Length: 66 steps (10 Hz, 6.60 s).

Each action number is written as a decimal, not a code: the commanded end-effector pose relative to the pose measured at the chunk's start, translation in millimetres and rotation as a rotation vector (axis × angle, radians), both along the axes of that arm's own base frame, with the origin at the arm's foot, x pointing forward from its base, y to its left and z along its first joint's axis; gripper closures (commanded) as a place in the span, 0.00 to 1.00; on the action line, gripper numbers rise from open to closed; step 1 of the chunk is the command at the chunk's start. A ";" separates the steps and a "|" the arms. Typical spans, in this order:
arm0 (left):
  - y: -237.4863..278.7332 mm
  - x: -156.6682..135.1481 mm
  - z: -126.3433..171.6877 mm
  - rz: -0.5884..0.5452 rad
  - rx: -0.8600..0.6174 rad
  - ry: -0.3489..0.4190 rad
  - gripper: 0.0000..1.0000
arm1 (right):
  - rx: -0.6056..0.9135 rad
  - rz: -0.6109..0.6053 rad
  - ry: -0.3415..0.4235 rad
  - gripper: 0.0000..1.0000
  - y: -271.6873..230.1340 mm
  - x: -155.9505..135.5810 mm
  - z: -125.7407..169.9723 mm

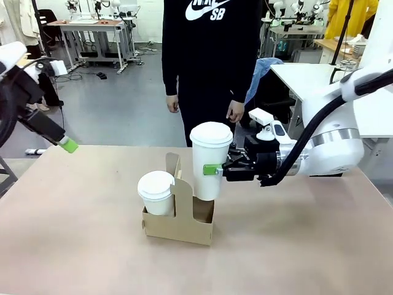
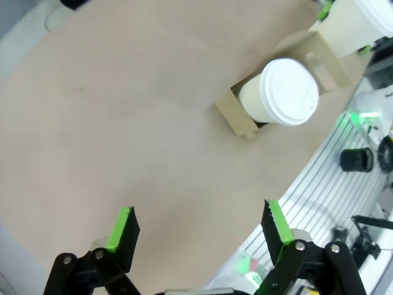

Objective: Pour a drink into a cup and package it in a carrier.
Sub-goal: Insert the held 600 ml Paper Cup into the Cup Carrier.

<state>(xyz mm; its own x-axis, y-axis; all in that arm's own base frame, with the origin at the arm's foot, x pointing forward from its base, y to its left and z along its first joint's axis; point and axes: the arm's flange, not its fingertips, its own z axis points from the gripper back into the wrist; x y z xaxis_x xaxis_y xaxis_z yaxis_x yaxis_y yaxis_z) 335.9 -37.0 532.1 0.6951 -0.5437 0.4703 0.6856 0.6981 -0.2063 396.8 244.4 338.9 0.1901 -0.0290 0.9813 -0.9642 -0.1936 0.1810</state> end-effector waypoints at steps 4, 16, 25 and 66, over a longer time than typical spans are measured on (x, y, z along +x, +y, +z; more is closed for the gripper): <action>18.5 3.9 -20.5 -0.045 -0.067 -0.031 0.00 | 0.043 0.061 -0.016 0.20 16.2 2.7 -22.2; 16.9 -0.1 -15.2 -0.022 -0.020 -0.006 0.00 | -0.007 0.166 0.026 0.20 14.4 4.0 -95.7; 16.9 -0.1 -15.2 -0.022 -0.020 -0.006 0.00 | -0.082 0.207 -0.080 0.00 9.2 -3.1 -103.8; 16.9 -0.1 -15.2 -0.022 -0.020 -0.006 0.00 | -0.768 -0.775 0.221 0.00 -223.4 -17.1 123.3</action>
<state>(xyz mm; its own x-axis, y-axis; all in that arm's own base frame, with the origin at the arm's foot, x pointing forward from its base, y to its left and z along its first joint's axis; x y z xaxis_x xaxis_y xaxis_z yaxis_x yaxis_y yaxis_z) 336.8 -19.6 516.2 0.6813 -0.5511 0.4818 0.7002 0.6825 -0.2095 381.2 20.1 463.5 0.5343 0.3906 0.7496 -0.7245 0.6685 0.1681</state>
